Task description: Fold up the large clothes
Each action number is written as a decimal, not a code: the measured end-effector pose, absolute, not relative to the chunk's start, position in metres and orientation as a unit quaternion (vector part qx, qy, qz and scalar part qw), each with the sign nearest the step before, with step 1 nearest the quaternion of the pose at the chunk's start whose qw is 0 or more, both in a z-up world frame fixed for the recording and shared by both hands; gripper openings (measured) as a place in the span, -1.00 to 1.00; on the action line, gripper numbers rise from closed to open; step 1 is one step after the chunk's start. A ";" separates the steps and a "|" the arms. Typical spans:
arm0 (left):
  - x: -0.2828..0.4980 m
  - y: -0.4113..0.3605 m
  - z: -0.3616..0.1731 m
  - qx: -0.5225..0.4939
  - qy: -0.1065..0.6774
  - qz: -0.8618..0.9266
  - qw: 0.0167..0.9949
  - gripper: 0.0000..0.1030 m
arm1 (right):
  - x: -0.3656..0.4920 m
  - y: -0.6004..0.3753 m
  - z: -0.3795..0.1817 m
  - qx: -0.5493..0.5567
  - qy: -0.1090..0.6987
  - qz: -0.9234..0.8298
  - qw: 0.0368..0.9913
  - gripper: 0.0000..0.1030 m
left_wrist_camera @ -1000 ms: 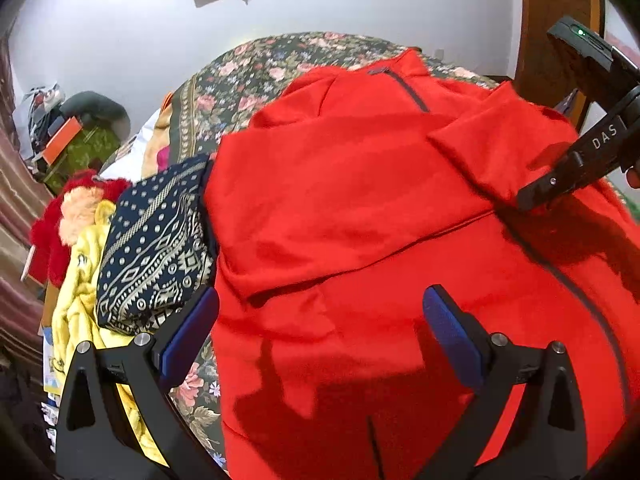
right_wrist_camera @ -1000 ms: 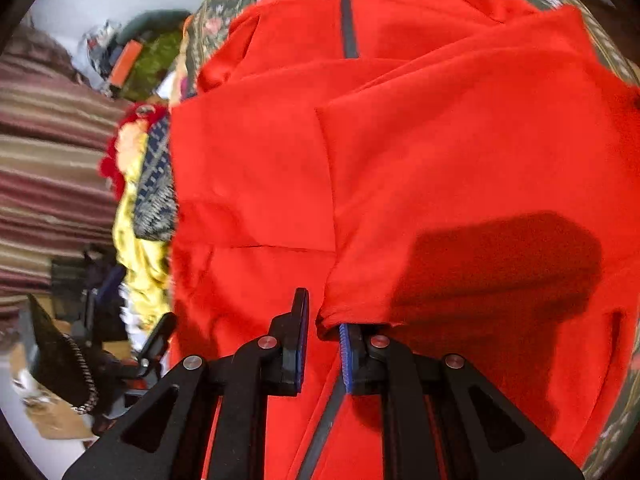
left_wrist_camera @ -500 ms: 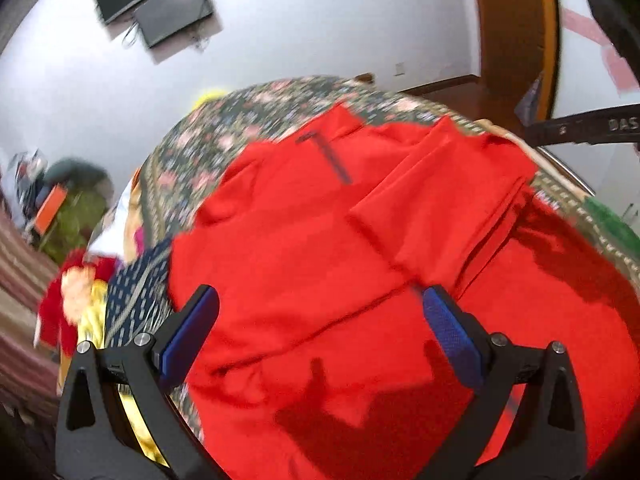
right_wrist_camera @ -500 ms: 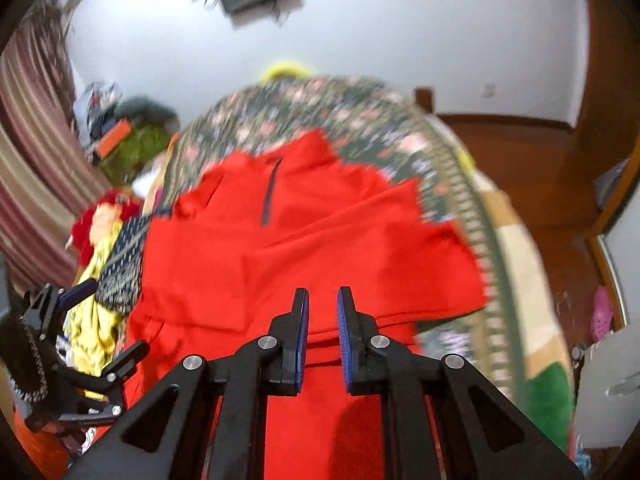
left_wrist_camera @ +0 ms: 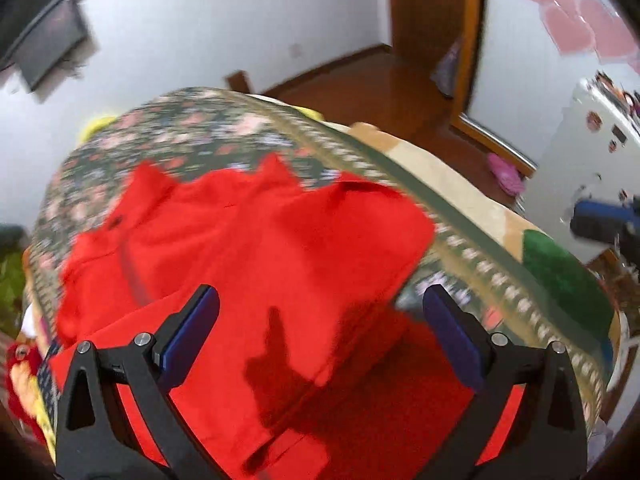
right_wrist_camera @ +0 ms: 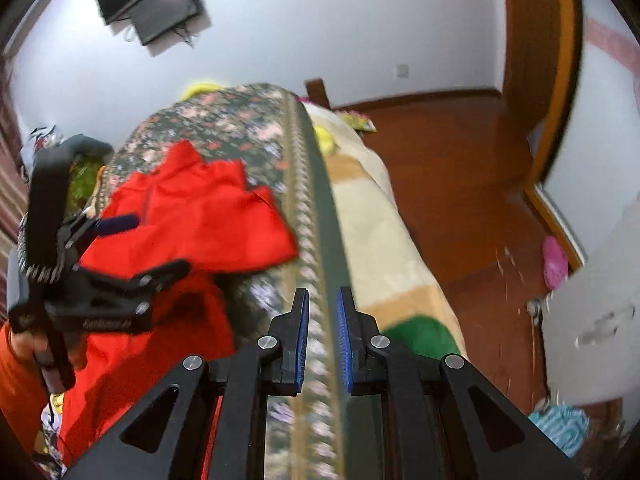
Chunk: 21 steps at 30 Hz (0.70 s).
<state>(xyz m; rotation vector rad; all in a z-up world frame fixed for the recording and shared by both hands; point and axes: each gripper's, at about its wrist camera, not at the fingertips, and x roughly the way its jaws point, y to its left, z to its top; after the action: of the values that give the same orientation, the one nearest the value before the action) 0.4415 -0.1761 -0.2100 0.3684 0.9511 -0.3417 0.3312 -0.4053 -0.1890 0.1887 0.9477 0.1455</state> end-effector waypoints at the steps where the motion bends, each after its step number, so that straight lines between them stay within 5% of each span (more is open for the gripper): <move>1: 0.448 -0.191 -0.220 0.184 0.464 -0.176 0.849 1.00 | 0.331 -0.410 -0.196 0.095 0.462 0.068 0.879 -0.80; 9: 0.460 -0.228 -0.275 0.267 0.446 -0.153 0.841 0.77 | 0.329 -0.416 -0.225 0.096 0.485 0.069 0.866 -0.80; 11: 0.460 -0.228 -0.271 0.265 0.427 -0.135 0.854 -0.14 | 0.329 -0.409 -0.227 0.090 0.487 0.071 0.866 -0.80; 14: 0.465 -0.222 -0.261 0.247 0.426 -0.115 0.863 -0.76 | 0.330 -0.398 -0.227 0.081 0.491 0.076 0.864 -0.80; 21: 0.459 -0.165 -0.171 0.120 0.370 -0.131 0.912 -0.84 | 0.336 -0.367 -0.222 0.061 0.492 0.103 0.862 -0.80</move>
<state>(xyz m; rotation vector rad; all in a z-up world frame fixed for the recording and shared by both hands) 0.4589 -0.1646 -0.1708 0.2467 0.7623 -0.2705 0.3359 -0.3673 -0.2222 0.1279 1.0316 0.2158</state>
